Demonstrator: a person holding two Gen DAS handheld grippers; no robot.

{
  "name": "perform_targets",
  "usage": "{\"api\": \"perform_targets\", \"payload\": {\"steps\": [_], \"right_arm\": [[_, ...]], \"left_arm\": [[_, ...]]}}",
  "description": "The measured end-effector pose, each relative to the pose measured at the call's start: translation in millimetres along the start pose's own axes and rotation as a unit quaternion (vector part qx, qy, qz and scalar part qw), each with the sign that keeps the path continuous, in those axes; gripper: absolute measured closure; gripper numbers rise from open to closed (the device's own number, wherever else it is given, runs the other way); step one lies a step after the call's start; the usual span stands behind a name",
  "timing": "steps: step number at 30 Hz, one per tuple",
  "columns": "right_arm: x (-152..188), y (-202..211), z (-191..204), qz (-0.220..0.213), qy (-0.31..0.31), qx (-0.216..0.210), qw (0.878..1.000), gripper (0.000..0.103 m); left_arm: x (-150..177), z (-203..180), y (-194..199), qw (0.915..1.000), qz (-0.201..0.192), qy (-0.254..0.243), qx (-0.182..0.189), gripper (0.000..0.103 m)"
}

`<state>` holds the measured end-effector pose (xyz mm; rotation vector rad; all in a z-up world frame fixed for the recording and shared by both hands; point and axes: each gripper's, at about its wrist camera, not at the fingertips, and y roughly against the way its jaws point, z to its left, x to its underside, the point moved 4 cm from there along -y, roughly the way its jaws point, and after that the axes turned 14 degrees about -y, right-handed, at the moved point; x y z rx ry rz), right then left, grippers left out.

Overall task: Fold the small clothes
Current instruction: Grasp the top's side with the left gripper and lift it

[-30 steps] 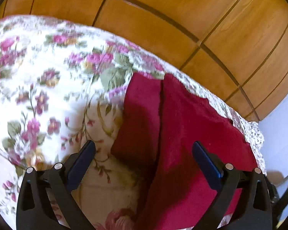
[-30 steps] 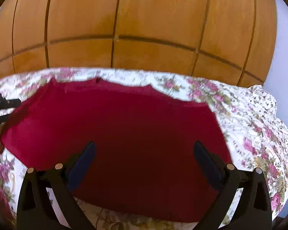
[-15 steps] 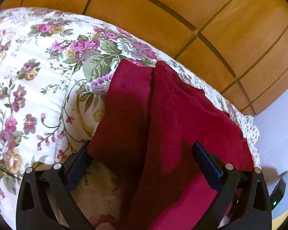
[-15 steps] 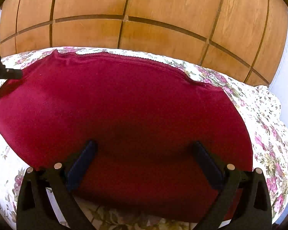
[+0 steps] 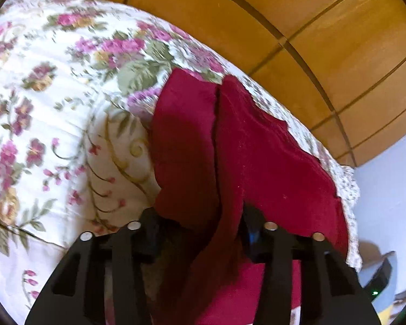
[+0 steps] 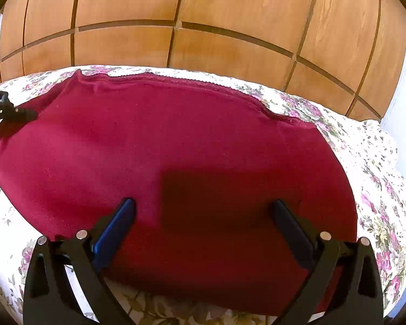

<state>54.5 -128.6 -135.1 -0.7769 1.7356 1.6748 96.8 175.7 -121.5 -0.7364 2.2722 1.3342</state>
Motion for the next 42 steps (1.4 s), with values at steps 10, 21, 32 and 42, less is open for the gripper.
{"api": "perform_targets", "payload": {"steps": [10,21,32,42], "right_arm": [[1,1,1,-0.002,-0.002,-0.002,1.0,0.002],[-2,0,1,0.007,-0.002,-0.002,1.0,0.002],[-19,17,-12,-0.004,-0.017,-0.008,1.0,0.002],[-17,-3,-70,0.042,-0.108,0.067,0.991,0.002]], "left_arm": [[-10,-8,18,0.9978,-0.032,0.017,0.056,0.072],[-32,-63,48,0.991,-0.085,-0.023,0.101,0.073],[-50,-113,59,0.9833,-0.104,-0.052,0.14,0.073],[-54,-132,56,0.9795,-0.103,-0.064,0.161,0.073]]}}
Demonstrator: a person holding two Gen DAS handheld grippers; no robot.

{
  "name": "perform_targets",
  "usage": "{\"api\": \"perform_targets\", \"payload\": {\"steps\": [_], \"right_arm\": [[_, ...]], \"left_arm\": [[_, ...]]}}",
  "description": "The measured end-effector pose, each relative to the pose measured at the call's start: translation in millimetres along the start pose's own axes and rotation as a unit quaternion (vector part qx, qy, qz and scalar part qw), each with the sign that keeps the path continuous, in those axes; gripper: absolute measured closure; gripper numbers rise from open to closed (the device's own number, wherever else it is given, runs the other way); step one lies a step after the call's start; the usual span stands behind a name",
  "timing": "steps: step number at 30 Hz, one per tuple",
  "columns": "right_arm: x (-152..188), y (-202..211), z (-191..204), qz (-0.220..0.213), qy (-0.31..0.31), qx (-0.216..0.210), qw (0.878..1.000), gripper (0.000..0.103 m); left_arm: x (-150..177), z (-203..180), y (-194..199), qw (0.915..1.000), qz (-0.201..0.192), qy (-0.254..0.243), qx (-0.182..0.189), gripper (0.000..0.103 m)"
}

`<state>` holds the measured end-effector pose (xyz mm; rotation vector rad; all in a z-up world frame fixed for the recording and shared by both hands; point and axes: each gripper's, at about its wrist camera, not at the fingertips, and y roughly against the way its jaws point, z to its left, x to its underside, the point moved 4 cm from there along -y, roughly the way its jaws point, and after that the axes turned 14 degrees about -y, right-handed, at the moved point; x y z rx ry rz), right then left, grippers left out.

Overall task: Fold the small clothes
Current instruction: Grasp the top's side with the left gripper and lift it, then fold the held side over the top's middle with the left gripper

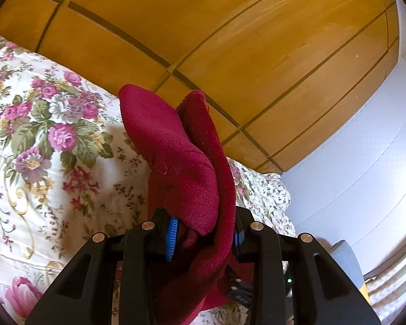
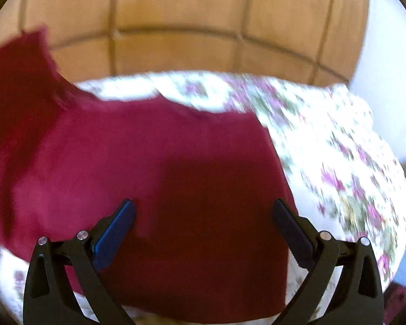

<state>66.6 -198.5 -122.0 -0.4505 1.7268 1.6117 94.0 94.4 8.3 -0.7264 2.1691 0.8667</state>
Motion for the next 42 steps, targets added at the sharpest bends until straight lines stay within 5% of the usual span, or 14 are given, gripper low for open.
{"api": "perform_targets", "payload": {"steps": [6,11,17,24,33,42], "right_arm": [[3,4,4,-0.011,0.022,0.015,1.0,0.002],[-8,14,-12,-0.009,-0.017,-0.008,1.0,0.002],[-29,18,-50,-0.019,-0.086,0.012,0.996,0.002],[-36,12,-120,0.023,-0.24,0.022,0.97,0.002],[-31,7,-165,0.06,-0.34,0.017,0.938,0.002],[-24,-8,-162,0.079,-0.338,0.025,0.937,0.002]], "left_arm": [[-2,-15,-9,0.9999,0.005,-0.006,0.015,0.073],[-3,-30,-17,0.9994,0.011,-0.021,0.025,0.073],[-2,-48,-32,0.9984,0.022,-0.039,0.036,0.073],[7,-68,-54,0.9965,0.041,-0.057,0.045,0.073],[23,-88,-83,0.9929,0.072,-0.08,0.052,0.073],[43,-97,-114,0.9876,0.106,-0.104,0.052,0.073]]}}
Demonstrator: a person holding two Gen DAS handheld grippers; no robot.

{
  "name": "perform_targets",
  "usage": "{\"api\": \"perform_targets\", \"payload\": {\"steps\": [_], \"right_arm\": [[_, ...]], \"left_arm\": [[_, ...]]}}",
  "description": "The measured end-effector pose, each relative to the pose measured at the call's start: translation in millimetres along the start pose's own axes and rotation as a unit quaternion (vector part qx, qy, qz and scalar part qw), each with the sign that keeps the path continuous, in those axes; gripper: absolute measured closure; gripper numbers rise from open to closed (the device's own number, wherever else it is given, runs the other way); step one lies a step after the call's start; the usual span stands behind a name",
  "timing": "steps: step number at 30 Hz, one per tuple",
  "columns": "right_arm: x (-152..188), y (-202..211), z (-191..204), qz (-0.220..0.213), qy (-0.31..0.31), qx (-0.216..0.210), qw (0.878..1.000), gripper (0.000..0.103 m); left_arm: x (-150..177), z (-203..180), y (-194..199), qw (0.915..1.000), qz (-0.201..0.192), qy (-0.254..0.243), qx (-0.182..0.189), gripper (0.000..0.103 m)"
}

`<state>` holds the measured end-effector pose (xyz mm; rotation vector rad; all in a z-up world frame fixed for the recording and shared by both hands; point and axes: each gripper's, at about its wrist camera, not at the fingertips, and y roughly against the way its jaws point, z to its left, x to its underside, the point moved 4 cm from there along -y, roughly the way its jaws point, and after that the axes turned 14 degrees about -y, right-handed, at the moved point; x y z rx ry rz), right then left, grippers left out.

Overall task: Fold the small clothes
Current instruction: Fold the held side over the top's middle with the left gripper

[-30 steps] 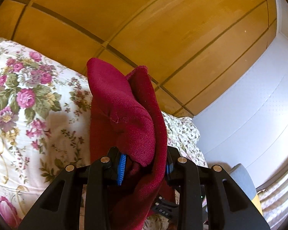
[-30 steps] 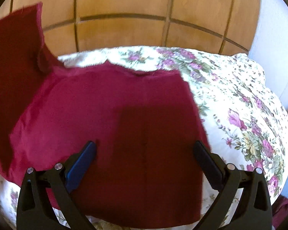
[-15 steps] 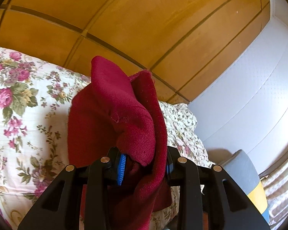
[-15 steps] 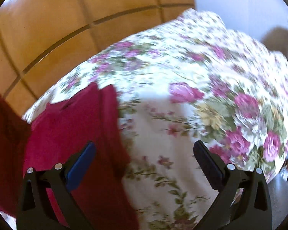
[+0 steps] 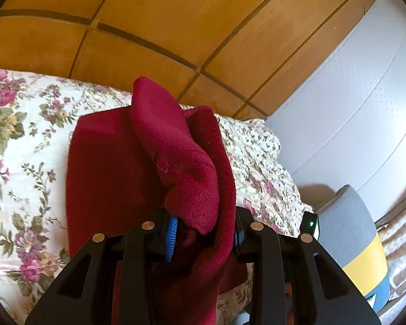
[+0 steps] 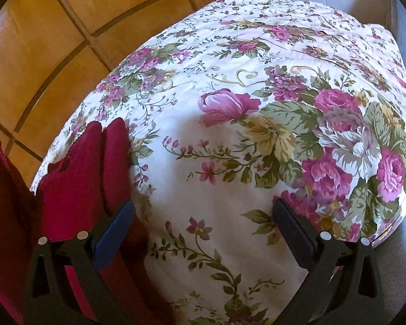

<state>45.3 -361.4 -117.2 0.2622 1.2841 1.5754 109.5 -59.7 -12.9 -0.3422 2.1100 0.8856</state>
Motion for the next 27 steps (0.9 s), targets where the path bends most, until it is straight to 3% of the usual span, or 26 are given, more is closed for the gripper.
{"api": "perform_targets", "payload": {"steps": [11,22,24,27], "right_arm": [[0,-2,-2,0.003,-0.007,-0.001,1.0,0.002],[0,-2,-2,0.003,-0.006,-0.001,1.0,0.002],[0,-2,-2,0.003,-0.006,-0.001,1.0,0.002],[0,-3,-2,0.003,-0.005,0.0,1.0,0.002]], "left_arm": [[11,-23,-41,0.9985,0.041,-0.036,0.001,0.073],[21,-47,-83,0.9943,0.079,-0.068,-0.022,0.071],[25,-50,-87,0.9935,0.082,-0.073,-0.03,0.062],[29,-59,-86,0.9951,0.075,-0.064,0.008,0.043]]}}
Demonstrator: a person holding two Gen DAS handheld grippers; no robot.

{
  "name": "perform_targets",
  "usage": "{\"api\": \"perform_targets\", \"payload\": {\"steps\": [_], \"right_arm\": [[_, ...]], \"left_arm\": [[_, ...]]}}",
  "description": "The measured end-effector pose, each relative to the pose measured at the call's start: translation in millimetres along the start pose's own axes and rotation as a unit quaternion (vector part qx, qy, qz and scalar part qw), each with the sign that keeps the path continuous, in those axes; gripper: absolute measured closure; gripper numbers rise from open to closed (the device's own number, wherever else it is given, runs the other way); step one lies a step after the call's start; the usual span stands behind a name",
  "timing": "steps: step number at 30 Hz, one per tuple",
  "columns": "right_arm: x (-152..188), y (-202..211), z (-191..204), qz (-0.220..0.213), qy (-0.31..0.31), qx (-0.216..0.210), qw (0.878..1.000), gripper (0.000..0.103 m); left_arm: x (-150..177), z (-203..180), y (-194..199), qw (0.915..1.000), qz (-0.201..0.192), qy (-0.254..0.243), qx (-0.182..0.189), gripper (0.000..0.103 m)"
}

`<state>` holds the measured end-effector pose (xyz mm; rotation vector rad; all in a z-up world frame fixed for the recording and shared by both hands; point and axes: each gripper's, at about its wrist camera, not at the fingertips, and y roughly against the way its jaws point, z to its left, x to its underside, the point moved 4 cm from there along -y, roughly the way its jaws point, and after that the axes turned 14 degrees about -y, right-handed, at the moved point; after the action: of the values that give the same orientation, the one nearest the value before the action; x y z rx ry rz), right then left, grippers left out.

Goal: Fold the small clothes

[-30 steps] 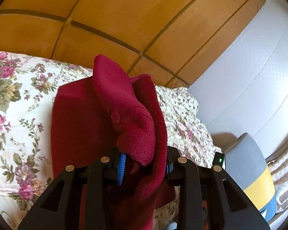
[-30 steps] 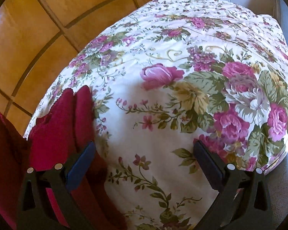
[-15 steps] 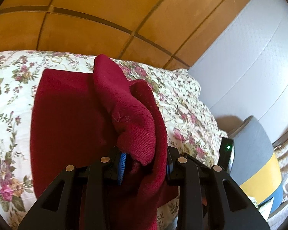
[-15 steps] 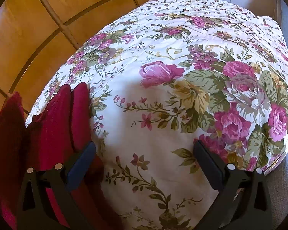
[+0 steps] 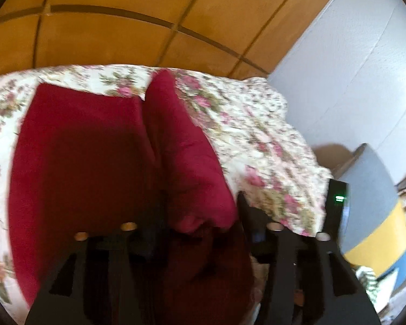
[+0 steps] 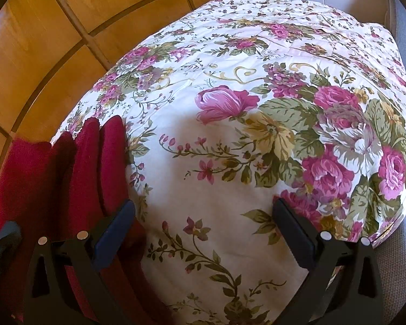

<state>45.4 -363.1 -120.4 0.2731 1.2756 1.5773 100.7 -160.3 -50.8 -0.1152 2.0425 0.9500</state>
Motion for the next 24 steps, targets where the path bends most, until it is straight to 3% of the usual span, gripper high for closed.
{"api": "perform_targets", "payload": {"steps": [1,3,5,7,8,12,15,17,20,24], "right_arm": [[1,0,0,0.0,-0.001,0.0,1.0,0.002],[1,0,0,0.0,-0.001,0.0,1.0,0.002],[0,0,0,0.001,-0.001,-0.001,1.0,0.002],[0,0,-1,0.003,-0.002,-0.004,1.0,0.002],[-1,0,-2,0.004,-0.002,-0.005,1.0,0.002],[-3,11,0,-0.007,-0.006,-0.008,1.0,0.002],[-7,31,11,-0.038,0.015,-0.043,0.998,0.002],[-5,46,26,-0.056,0.051,-0.08,0.994,0.002],[8,58,51,-0.053,0.111,-0.131,0.984,0.002],[30,68,65,-0.048,0.17,-0.162,0.971,0.002]], "left_arm": [[1,-5,3,0.9999,-0.005,-0.002,0.014,0.04],[3,-17,10,0.9987,-0.012,-0.015,0.048,0.024],[8,-26,26,0.997,-0.029,-0.026,0.067,0.018],[13,-26,42,0.9963,-0.053,-0.028,0.062,0.018],[16,-24,49,0.9963,-0.063,-0.025,0.053,0.018],[27,22,86,0.9926,-0.11,0.024,-0.045,0.018],[39,66,111,0.9803,-0.136,0.09,-0.112,0.018],[49,97,120,0.9724,-0.125,0.129,-0.149,0.018],[66,119,121,0.9674,-0.102,0.158,-0.17,0.018],[79,124,114,0.9721,-0.072,0.147,-0.168,0.018]]}}
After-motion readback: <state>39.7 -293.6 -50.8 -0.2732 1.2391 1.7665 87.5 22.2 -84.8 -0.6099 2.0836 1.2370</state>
